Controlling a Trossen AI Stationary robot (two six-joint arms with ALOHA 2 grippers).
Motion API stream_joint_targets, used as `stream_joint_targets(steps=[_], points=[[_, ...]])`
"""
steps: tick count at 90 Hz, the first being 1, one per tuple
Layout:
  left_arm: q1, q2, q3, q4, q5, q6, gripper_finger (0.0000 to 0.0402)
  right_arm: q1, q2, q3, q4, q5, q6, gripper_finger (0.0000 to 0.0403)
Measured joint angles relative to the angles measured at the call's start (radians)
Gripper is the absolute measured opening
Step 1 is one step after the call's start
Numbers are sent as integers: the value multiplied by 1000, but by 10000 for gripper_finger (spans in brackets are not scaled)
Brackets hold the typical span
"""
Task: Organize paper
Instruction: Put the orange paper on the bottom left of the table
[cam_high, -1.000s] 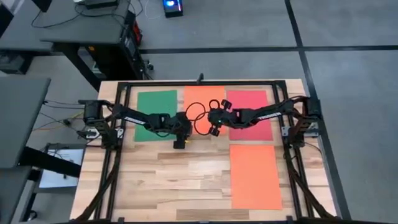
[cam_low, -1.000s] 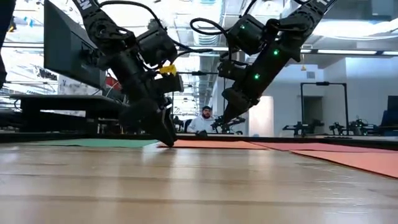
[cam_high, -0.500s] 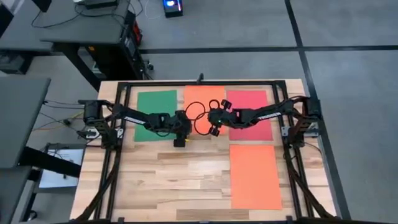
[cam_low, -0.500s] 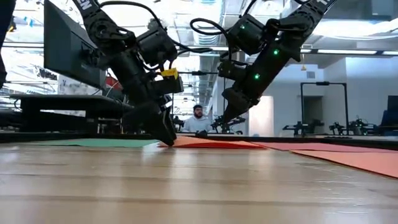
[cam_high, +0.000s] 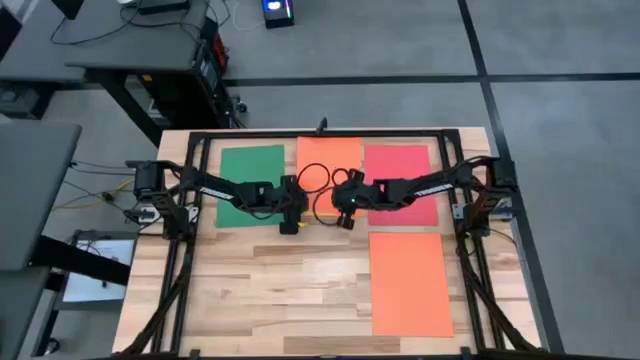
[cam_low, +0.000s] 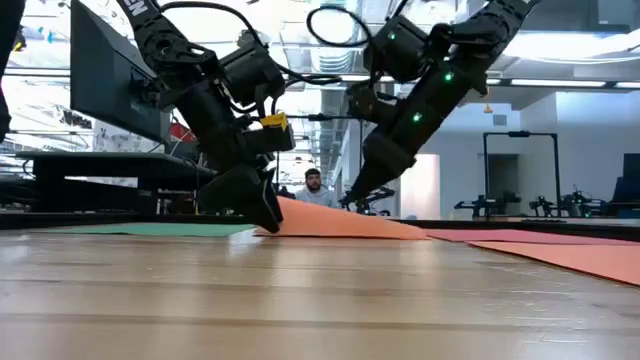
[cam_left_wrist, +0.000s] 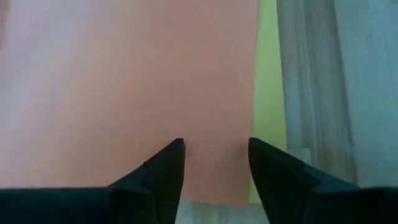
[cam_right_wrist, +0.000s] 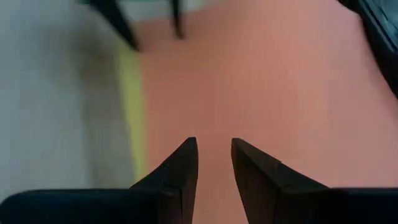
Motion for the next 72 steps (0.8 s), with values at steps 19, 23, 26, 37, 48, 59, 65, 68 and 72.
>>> stream_joint_targets(steps=[19, 23, 26, 37, 48, 59, 65, 68, 72], points=[[0, 0, 0, 40, 0, 8, 160, 38, 0, 0, -2, 0, -26, 90], [0, 0, 0, 42, 0, 9, 160, 42, 0, 0, -5, 0, -26, 90], [0, 0, 0, 45, 0, 9, 160, 46, 0, 0, -8, 0, -26, 90], [0, 0, 0, 57, 0, 20, 160, 58, 9, 0, -29, 0, -27, 90], [6, 0, 0, 63, 0, 20, 160, 71, 9, 0, -60, 0, -30, 103], [15, 0, 0, 63, 0, 19, 160, 75, 9, 0, -69, -1, -46, 140], [16, 0, 0, 63, 0, 16, 160, 82, 9, 0, -68, 0, -79, 169], [16, 0, 0, 63, 0, 15, 160, 87, 9, 0, -68, 4, -91, 183], [16, 0, 0, 62, 0, 15, 160, 94, 9, 0, -65, 13, -95, 202]])
